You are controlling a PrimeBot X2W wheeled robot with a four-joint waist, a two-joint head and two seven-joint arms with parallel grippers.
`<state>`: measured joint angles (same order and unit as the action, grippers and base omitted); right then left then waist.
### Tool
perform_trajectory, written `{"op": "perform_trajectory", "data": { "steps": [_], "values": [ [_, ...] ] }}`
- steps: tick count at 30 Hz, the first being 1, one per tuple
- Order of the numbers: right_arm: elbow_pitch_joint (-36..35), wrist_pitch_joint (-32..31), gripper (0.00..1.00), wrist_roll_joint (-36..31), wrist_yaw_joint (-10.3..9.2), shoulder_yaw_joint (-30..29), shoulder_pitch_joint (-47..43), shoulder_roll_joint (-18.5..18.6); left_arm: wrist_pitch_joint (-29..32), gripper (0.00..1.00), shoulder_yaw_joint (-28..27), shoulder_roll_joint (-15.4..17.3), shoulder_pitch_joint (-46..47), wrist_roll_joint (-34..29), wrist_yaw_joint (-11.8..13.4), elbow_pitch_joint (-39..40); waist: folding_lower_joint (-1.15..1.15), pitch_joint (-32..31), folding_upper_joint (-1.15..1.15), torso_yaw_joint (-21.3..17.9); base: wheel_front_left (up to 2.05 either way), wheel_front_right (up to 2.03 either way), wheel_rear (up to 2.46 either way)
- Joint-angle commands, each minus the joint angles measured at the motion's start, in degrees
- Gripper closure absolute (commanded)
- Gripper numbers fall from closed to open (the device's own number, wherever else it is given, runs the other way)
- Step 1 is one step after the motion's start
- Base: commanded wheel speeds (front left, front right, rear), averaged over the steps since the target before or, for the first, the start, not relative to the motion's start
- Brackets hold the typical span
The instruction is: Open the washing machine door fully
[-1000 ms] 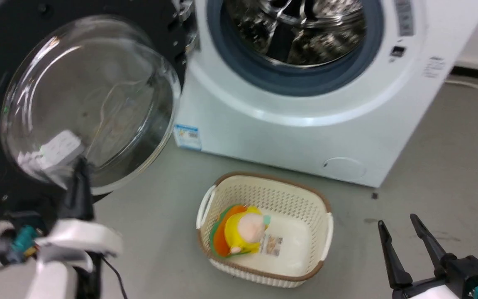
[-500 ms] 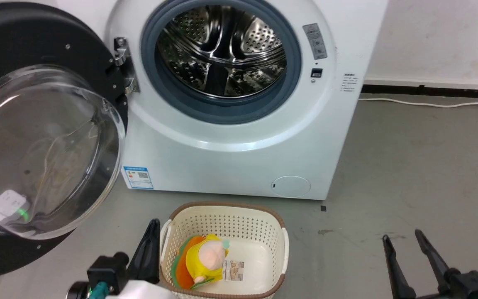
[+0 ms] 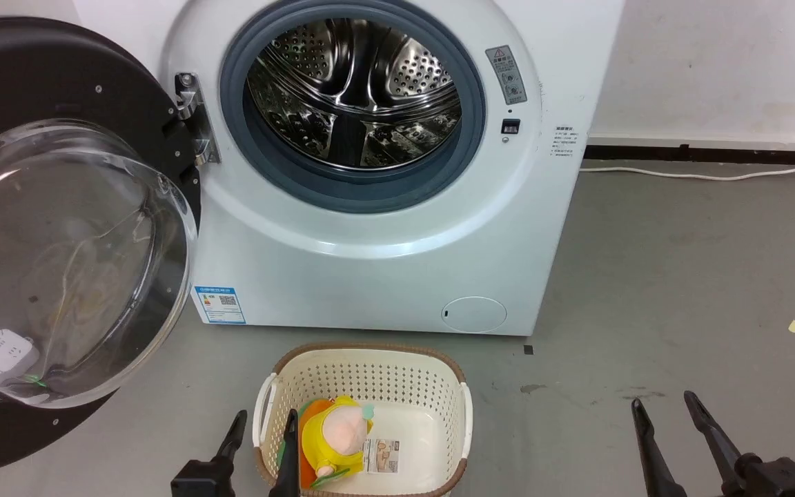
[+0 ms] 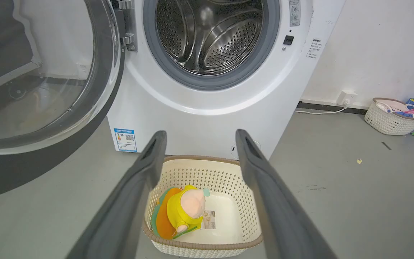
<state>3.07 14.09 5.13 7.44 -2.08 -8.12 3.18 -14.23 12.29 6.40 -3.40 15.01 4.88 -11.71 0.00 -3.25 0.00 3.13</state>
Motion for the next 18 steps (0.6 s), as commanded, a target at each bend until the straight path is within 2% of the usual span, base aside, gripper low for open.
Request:
{"op": "perform_trajectory", "data": {
  "steps": [1, 18],
  "values": [
    [0.2, 0.3, 0.00, 0.4, 0.05, 0.1, -0.6, -0.3, -0.5, 0.00, 0.2, 0.0, 0.1, -0.7, 0.1, -0.1, 0.00, 0.0, 0.00, 0.1, 0.00, 0.00, 0.00],
    [0.9, 0.6, 0.00, 0.7, 0.05, 0.4, -0.4, -0.3, -0.8, 0.00, 0.1, -0.3, 0.6, -2.2, 0.2, 2.1, 0.00, 0.3, 0.00, 0.2, 0.00, 0.00, 0.00]
  ]
}}
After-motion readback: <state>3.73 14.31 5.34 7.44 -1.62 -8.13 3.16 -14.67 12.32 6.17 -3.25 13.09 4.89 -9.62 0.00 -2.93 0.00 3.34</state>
